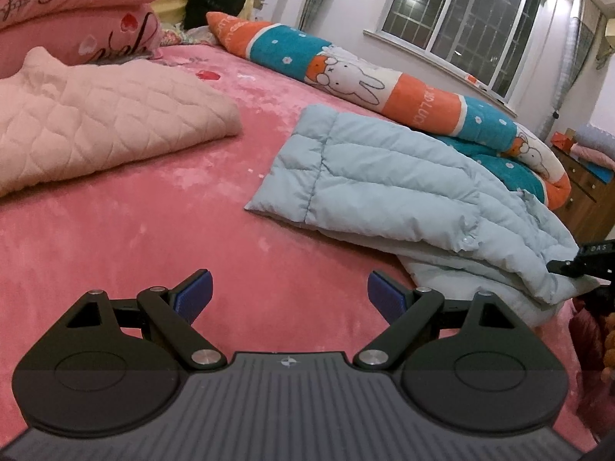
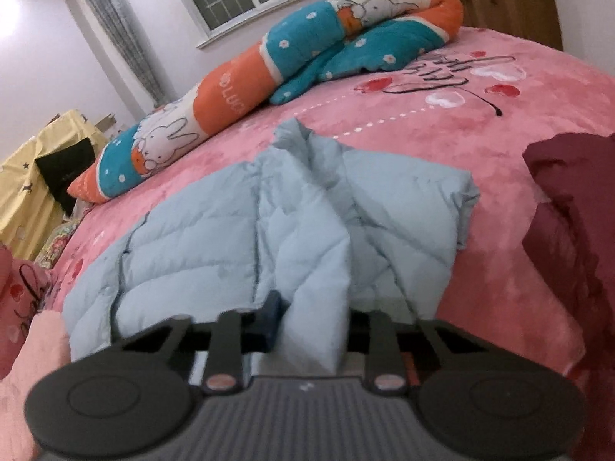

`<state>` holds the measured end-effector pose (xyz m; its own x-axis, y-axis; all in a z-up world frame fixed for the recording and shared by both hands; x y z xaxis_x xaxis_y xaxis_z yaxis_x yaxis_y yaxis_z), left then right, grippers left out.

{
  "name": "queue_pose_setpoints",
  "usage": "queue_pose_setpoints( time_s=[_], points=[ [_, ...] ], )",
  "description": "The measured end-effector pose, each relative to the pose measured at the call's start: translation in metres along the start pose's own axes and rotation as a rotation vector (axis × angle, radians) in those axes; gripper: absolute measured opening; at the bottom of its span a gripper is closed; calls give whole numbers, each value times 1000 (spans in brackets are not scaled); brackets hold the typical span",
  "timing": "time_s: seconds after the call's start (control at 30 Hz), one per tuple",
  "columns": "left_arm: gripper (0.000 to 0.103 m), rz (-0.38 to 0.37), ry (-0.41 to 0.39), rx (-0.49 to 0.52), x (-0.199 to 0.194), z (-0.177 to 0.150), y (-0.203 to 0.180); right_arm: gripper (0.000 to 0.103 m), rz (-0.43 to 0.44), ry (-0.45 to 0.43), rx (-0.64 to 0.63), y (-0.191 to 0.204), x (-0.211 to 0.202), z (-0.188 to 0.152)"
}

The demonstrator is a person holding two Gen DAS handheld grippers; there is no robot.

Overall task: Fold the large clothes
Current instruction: 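Grasp the jacket edge with the right gripper and lift it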

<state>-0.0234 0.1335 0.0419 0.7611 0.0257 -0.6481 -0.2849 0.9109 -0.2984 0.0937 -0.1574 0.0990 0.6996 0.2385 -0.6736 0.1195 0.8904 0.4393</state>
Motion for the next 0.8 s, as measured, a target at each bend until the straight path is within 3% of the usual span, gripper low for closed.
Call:
queue_pose_setpoints(
  time_s=[0.17, 0.43, 0.6, 0.8],
  points=[
    [103, 6, -8, -11, -2, -4, 1, 3, 51, -26, -17, 11, -21, -4],
    [103, 6, -73, -41, -21, -7, 8, 0, 162, -70, -63, 32, -90, -19],
    [103, -19, -173, -70, -57, -7, 18, 0, 226, -64, -111, 34, -148, -46],
    [103, -6, -237, -39, -99, -8, 22, 0, 287, 13, -165, 29, -208, -95]
  ],
)
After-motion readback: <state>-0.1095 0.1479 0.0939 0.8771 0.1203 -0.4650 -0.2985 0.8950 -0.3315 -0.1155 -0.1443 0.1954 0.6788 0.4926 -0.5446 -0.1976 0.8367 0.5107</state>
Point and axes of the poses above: each gripper's, at about its wrist camera, not at the fingertips, and x roughly the way its jaws point, y to its left, z to its top, the point moved 3 cm from there along x, roughly the way its jaws point, and after that the axes turned 7 degrees about y, right-handed, at the moved point
